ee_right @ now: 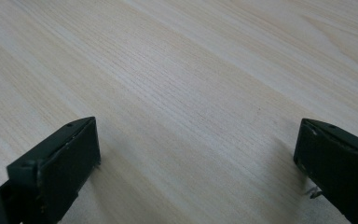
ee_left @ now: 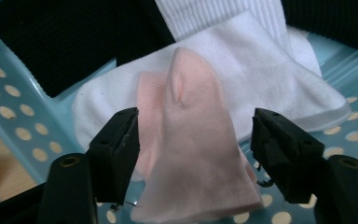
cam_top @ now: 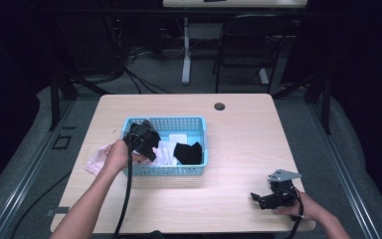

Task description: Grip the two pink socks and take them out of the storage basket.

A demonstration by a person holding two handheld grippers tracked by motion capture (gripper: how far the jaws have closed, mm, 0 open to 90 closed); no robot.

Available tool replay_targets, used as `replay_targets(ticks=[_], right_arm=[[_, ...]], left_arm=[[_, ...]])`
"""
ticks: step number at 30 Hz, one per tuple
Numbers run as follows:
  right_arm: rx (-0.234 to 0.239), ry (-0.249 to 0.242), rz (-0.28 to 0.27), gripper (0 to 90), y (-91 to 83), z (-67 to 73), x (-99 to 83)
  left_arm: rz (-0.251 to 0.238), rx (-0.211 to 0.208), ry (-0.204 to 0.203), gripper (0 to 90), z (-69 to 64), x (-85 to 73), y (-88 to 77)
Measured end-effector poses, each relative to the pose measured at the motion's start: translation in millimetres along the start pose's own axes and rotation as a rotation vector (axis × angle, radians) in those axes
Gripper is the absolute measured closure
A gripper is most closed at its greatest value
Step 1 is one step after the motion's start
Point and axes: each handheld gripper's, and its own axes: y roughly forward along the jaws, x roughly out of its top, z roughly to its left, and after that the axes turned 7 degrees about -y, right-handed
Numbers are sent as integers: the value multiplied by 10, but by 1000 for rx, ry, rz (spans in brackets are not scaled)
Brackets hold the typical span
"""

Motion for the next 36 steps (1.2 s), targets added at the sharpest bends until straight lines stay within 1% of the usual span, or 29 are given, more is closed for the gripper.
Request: replay_targets(ticks=[2, 4, 6, 10, 11, 13, 15, 17, 18, 19, 22, 24, 28, 30, 32, 33, 36], right_arm=[[1, 1, 0, 0, 1, -1, 0], [1, 1, -1, 0, 1, -1, 0], [2, 0, 0, 0, 0, -1, 0], [1, 2, -1, 0, 1, -1, 0], [2, 0, 0, 0, 0, -2, 0], [2, 1, 0, 0, 0, -1, 0], [1, 1, 0, 0, 1, -1, 0], [2, 0, 0, 0, 0, -1, 0], [1, 1, -1, 0, 1, -1, 0], [1, 1, 0, 0, 1, -1, 0], [1, 0, 0, 0, -1, -1, -1], [2, 0, -2, 0, 0, -1, -1], [1, -1, -1, 0, -1, -1, -1], [0, 1, 0, 0, -2, 1, -1], [0, 7, -4, 0, 1, 6, -4], [0, 7, -5, 0, 1, 6, -4], [0, 1, 0, 0, -2, 0, -2]], left_arm=[[11, 3, -12, 394, 20, -1, 37], [11, -10, -23, 448, 39, -1, 54], [18, -7, -24, 519, 36, 5, 62], [32, -4, -26, 634, 27, 14, 83], [42, 4, -23, 654, 24, 18, 90], [51, 1, -25, 697, 21, 18, 98], [53, 8, -24, 744, 16, 17, 101], [54, 11, -16, 822, 4, 15, 101], [45, 13, -15, 859, 1, 14, 98], [39, 17, -11, 877, 0, 15, 89], [32, 21, -2, 885, -6, 11, 64], [16, 31, 7, 886, 2, 6, 13], [-14, 43, -1, 887, 47, -2, -102], [-47, 45, -13, 887, 78, 2, -186], [-56, 53, -13, 888, 102, 12, -249], [-58, 60, -18, 887, 109, 13, -265], [-33, 58, -12, 864, 125, 12, -237]])
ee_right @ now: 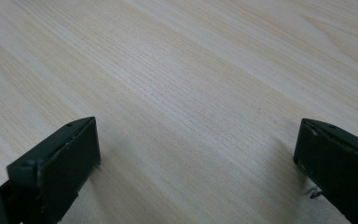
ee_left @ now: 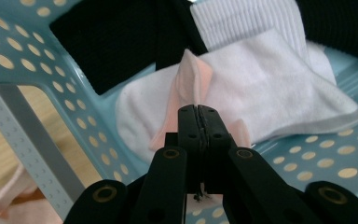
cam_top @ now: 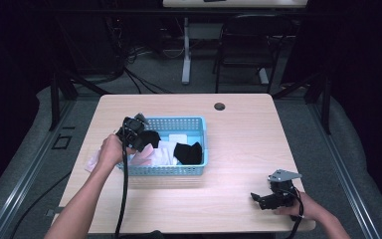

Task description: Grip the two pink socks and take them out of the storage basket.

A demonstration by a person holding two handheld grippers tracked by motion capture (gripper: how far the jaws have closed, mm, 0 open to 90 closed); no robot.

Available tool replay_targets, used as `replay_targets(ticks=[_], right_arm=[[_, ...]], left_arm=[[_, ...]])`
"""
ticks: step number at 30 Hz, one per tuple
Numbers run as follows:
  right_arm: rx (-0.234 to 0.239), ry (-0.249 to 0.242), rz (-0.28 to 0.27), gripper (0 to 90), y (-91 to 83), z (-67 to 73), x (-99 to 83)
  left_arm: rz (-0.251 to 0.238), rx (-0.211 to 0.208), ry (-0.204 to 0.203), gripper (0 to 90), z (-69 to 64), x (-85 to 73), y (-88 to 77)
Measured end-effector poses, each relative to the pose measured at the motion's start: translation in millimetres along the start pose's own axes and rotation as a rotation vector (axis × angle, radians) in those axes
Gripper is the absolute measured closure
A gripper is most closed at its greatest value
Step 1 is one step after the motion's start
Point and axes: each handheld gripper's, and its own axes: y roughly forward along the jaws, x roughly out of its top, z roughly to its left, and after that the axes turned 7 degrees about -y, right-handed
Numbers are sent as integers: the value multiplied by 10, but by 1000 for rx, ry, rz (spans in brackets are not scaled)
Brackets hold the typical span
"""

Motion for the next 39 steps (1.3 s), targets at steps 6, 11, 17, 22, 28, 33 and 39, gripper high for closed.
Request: replay_targets(ticks=[6, 11, 17, 22, 28, 33, 39], right_arm=[[-1, -1, -1, 0, 1, -1, 0], [0, -1, 0, 0, 0, 0, 0], [0, -1, 0, 0, 0, 0, 0], [0, -1, 0, 0, 0, 0, 0], [0, -1, -1, 0, 1, -1, 0], [1, -2, 1, 0, -1, -1, 0], [0, -1, 0, 0, 0, 0, 0]], left_arm=[[10, -29, -28, 509, 34, -25, 41], [2, -61, -16, 404, 20, -38, -35], [58, -70, 24, 324, -60, -59, -2], [79, -75, 30, 376, -69, -77, 52], [92, -83, 33, 602, -54, -91, 127], [73, -81, 29, 853, -5, -106, 143], [30, -70, 32, 871, 32, -108, 27]])
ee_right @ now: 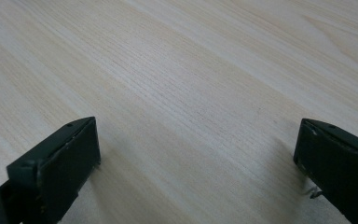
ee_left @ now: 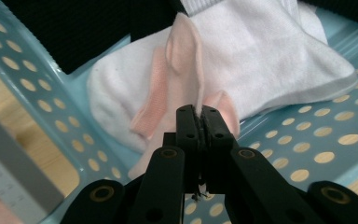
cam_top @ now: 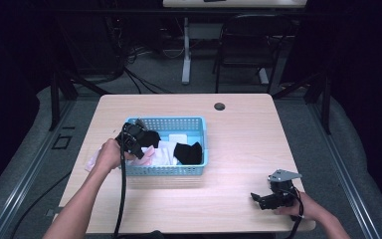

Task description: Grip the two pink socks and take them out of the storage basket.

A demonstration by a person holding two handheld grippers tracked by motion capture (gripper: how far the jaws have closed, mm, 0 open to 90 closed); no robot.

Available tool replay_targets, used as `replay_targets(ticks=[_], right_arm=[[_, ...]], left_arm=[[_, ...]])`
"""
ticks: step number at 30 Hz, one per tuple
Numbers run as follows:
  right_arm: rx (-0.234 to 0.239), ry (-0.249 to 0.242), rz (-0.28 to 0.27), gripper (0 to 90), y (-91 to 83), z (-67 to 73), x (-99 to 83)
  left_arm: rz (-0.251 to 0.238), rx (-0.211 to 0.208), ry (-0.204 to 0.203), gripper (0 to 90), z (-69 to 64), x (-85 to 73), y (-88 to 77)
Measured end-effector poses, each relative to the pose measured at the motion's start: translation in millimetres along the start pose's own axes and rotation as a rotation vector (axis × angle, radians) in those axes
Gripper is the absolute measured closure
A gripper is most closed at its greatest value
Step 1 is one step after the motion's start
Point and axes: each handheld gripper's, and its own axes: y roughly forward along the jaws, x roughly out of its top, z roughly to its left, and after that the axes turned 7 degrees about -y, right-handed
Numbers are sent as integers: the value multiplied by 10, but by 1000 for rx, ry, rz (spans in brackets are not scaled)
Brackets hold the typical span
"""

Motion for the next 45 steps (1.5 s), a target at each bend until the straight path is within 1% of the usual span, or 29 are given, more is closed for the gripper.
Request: replay_targets(ticks=[3, 6, 7, 8, 9, 11, 13, 18, 22, 23, 25, 27, 28, 32, 36, 40, 45], right_arm=[[0, 0, 0, 0, 0, -1, 0], [0, 0, 0, 0, 0, 0, 0], [0, 0, 1, 0, 0, 0, 0], [0, 0, 1, 0, -1, 0, 0], [0, -1, 4, 0, -3, -1, 0], [2, 3, 0, 0, -1, 1, 0], [2, 1, -2, 0, 0, 0, -1], [1, 1, 2, 0, -2, 0, 0], [3, 7, -5, 0, 3, 5, -2], [-1, -1, 4, 0, -4, -1, 0], [1, 7, -7, 0, 4, 5, -2], [0, 0, 0, 0, 0, -1, -1], [0, 6, -6, 0, 4, 3, -2], [1, 0, 0, 0, 0, -1, 0], [0, -1, 2, 0, -1, -1, 0], [-1, -3, 1, 0, 2, -3, 0], [-1, -2, 2, 0, 1, -3, 1]], left_arm=[[-42, 7, -6, 871, 20, 6, -100], [-69, 14, -8, 872, 33, 22, -205], [-76, 11, -7, 873, 35, 28, -240], [-85, 25, 0, 874, 35, 37, -289], [-85, 20, -4, 874, 35, 41, -318], [-108, 23, -8, 875, 37, 51, -384], [-115, 26, -2, 875, 45, 62, -445], [-155, 24, -2, 874, 35, 72, -618], [-170, 27, 7, 875, 15, 87, -744], [-172, 26, 7, 875, 12, 89, -766], [-173, 27, 13, 875, 5, 96, -822], [-178, 30, 16, 875, -2, 102, -884], [-181, 29, 17, 874, -2, 105, -913], [-200, 25, 21, 874, 0, 117, -1050], [-223, 26, 10, 874, 17, 119, -1184], [-241, 40, 7, 874, 45, 97, -1315], [-262, 46, -8, 873, 118, 50, -1442]])
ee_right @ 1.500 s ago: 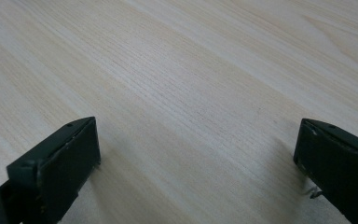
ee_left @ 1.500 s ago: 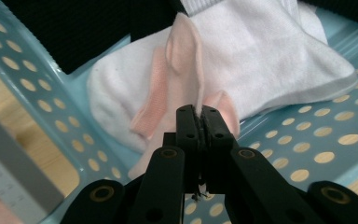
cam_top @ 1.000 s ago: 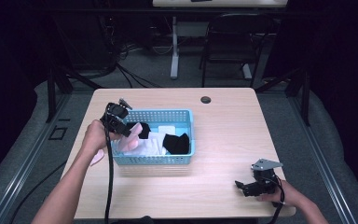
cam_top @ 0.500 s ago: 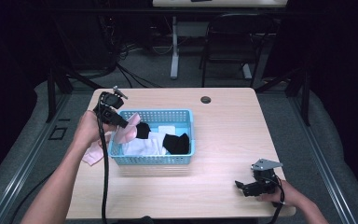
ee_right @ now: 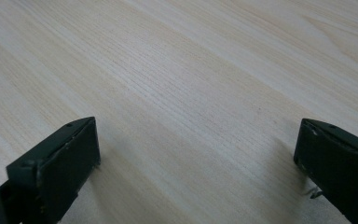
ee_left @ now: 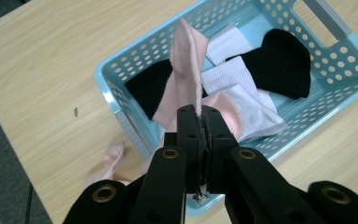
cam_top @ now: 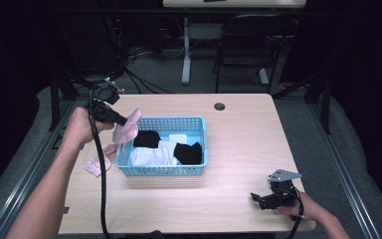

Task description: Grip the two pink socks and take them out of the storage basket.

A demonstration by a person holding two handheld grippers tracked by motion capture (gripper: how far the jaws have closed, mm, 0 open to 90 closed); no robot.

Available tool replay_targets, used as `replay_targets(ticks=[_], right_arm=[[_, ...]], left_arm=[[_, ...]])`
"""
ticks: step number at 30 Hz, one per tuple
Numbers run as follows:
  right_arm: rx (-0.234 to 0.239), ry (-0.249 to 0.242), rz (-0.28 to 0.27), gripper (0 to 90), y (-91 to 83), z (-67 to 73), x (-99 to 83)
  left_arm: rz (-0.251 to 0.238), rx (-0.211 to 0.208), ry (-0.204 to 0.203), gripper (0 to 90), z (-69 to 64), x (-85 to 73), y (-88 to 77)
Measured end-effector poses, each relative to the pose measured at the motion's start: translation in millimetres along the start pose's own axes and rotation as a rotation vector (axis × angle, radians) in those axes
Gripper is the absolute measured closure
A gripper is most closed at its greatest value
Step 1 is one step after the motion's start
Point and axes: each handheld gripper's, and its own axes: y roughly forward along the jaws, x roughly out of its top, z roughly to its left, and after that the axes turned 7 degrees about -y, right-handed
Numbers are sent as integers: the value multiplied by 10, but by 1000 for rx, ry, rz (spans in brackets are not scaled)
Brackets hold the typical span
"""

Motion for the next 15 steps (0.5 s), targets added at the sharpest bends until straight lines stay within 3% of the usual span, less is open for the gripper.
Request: replay_targets(ticks=[15], right_arm=[[4, -4, 3, 0, -1, -4, 3]], left_arm=[[-5, 69, -73, 873, 369, -144, -209]])
